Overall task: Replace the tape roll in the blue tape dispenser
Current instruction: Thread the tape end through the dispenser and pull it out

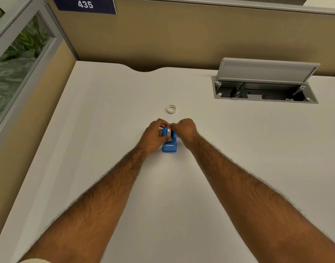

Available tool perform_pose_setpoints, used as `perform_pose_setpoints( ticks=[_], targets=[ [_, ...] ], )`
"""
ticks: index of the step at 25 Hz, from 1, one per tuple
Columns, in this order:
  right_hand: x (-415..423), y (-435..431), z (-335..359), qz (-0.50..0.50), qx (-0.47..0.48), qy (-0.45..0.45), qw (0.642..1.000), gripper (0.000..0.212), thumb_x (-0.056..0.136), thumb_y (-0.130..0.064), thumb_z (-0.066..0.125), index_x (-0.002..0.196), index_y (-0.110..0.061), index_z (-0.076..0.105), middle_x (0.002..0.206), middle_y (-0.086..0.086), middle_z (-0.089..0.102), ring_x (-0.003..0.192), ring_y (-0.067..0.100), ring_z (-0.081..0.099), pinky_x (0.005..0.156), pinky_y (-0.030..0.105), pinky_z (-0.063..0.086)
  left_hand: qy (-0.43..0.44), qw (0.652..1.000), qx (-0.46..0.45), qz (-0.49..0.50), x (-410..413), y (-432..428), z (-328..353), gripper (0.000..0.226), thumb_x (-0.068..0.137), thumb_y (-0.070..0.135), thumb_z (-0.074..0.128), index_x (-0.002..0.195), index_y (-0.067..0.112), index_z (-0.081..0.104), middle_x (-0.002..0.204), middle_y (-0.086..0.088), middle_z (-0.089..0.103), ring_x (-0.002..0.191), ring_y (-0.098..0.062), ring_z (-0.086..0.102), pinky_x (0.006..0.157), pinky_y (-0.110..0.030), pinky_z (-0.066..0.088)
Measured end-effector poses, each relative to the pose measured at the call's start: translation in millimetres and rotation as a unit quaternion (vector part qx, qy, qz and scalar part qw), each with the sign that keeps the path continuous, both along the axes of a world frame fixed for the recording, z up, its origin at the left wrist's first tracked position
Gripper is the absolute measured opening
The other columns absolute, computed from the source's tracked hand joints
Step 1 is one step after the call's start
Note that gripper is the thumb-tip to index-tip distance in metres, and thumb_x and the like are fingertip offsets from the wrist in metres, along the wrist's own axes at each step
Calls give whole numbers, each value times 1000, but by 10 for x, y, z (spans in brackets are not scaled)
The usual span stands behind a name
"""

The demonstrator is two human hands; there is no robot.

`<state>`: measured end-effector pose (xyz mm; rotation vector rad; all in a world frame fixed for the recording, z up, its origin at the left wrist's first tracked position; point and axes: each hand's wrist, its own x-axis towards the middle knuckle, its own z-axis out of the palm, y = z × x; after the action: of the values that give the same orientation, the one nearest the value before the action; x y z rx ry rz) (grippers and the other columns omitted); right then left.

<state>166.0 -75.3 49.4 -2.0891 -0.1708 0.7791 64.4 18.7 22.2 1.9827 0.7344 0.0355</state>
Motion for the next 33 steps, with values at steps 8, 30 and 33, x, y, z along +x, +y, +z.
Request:
perform_pose_setpoints(
  ticks=[8, 30, 33],
  targets=[
    [-27, -61, -4, 1, 3, 20, 1000, 18, 86, -15, 72, 81, -3, 58, 75, 9, 53, 67, 18, 49, 58, 28, 41, -1, 1000, -4, -11, 10, 54, -36, 48, 77, 20, 83, 118, 24, 59, 122, 3, 60, 99, -19, 64, 79, -20, 46],
    [-72, -158, -54, 49, 24, -67, 996, 16, 80, -8, 75, 79, -15, 61, 86, 0, 65, 72, 11, 57, 64, 23, 50, -17, 1000, 5, -8, 17, 46, -66, 48, 76, 20, 84, 117, 21, 60, 123, -1, 60, 101, -21, 65, 86, -28, 52],
    [-119, -189, -73, 49, 13, -54, 997, 26, 76, -4, 74, 70, -19, 55, 76, -3, 59, 66, 9, 53, 56, 19, 42, -16, 1000, 15, -9, 30, 32, -57, 49, 76, 20, 84, 118, 20, 59, 122, -2, 61, 99, -21, 65, 86, -27, 53]
  ],
)
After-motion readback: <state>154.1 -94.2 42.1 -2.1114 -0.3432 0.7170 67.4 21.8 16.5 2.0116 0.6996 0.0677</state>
